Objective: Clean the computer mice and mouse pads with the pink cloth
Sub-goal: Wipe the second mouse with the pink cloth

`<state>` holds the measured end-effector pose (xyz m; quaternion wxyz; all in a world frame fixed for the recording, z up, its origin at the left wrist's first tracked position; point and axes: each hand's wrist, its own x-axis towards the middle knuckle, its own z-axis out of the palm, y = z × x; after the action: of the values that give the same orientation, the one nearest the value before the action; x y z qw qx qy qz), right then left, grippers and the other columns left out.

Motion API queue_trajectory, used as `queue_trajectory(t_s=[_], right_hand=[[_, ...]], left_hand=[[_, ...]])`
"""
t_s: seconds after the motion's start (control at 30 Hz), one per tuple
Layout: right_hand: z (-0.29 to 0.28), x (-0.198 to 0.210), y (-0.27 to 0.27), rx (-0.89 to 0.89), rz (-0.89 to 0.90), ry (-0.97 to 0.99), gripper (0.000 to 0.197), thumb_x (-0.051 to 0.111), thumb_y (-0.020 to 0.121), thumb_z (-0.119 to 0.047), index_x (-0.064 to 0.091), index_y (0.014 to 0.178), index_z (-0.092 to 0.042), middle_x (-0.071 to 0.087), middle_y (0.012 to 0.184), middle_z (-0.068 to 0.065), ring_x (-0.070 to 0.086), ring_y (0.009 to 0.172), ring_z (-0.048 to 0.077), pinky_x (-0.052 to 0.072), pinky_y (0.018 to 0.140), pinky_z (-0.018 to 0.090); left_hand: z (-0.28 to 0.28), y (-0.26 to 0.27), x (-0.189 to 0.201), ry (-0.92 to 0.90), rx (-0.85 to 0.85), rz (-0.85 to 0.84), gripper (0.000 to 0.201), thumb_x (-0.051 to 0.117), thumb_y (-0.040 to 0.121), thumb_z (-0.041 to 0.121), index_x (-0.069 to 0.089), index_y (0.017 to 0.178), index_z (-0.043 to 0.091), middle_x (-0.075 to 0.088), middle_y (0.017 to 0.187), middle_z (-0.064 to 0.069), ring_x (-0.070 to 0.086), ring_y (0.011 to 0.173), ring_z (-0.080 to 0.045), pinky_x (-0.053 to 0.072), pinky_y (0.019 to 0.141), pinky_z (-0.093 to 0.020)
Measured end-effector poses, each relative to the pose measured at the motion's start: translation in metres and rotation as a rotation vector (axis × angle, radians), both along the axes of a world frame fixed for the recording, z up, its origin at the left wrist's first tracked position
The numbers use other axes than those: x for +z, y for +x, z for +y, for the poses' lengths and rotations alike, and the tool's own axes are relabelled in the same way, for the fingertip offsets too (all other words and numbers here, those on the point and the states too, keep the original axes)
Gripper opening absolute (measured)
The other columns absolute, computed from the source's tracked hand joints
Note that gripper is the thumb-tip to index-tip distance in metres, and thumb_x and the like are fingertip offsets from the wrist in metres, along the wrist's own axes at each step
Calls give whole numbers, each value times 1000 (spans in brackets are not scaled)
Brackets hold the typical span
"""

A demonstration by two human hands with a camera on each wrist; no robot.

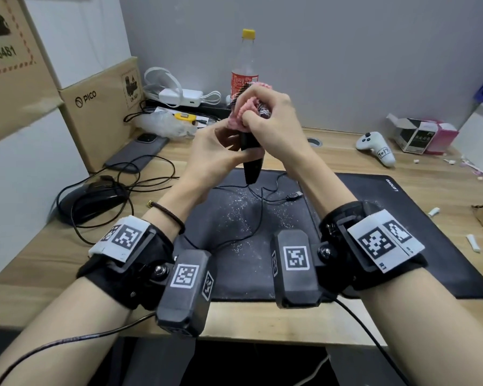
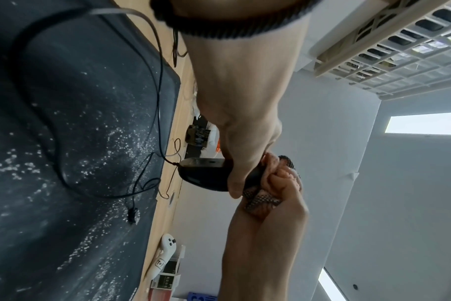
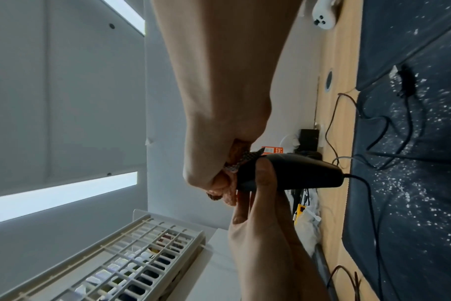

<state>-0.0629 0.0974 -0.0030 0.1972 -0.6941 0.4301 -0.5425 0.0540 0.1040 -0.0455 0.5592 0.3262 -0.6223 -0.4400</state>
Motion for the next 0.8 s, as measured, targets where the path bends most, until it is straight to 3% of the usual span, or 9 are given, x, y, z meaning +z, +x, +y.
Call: queue_trajectory(t_s=[0.1,0.2,0.27,0.37,0.43,0.5,0.57,0.67,0.8], right_hand=[[6,1,2,111,45,-89,20,48,72,1,63,66,-11,67,76,9,65,89,24,54,82,33],[6,-4,4,147,71,-132,21,50,69,3,65,65,-11,67,74,7,65,86,22,52,80,27],[2,-7,3,119,63,-139,20,52,70,-2,67,68,-14,68,75,1,66,91,18,53,85,30],[-8,-8,-3,36,0,-106,18,53,72,-10,68,70,-20,68,75,-8,65,89,13,53,88,35],[-13,-8,-9,-23,-92,-14,19,56,74,-10,67,69,-24,66,73,-11,62,77,8,53,77,32],[-14,-14,-16,-57,-170,86,20,54,77,-10,66,71,-25,62,69,-11,55,61,2,45,59,23],[-12,-23,-19,-41,-254,207,21,49,77,-8,67,76,-19,61,68,-6,53,56,4,40,53,19],[-6,-32,-23,29,-333,324,25,47,68,-11,68,79,-17,66,76,-1,57,73,17,46,68,30],[-2,-24,-32,31,-212,356,14,48,68,-15,61,68,-19,65,80,10,57,72,16,50,67,30]], left_hand=[[-4,5,6,-19,30,24,27,78,70,-6,66,90,9,70,76,11,61,73,0,49,70,-15],[-7,8,5,3,37,74,24,76,73,-4,67,91,9,71,77,11,62,75,-1,48,71,-15],[-5,9,2,9,21,52,27,76,71,-7,68,92,8,72,80,9,63,77,-3,50,73,-17],[-1,12,1,5,-62,11,44,76,71,-8,65,112,3,72,98,-3,65,91,-9,52,87,-26],[1,13,1,38,-100,64,59,73,74,-9,55,128,7,70,108,-7,65,99,-12,50,94,-28],[0,15,3,95,-86,208,69,68,80,-6,41,140,12,70,104,-4,64,99,-13,50,95,-27],[-3,17,7,146,-76,392,60,62,86,-3,39,140,7,69,102,-4,64,102,-16,51,94,-30],[-11,20,10,160,-90,544,36,55,93,2,47,128,-2,61,111,-11,61,104,-20,52,93,-33],[-18,23,8,195,-40,647,23,54,96,10,54,118,5,63,111,-11,65,99,-19,54,89,-30]])
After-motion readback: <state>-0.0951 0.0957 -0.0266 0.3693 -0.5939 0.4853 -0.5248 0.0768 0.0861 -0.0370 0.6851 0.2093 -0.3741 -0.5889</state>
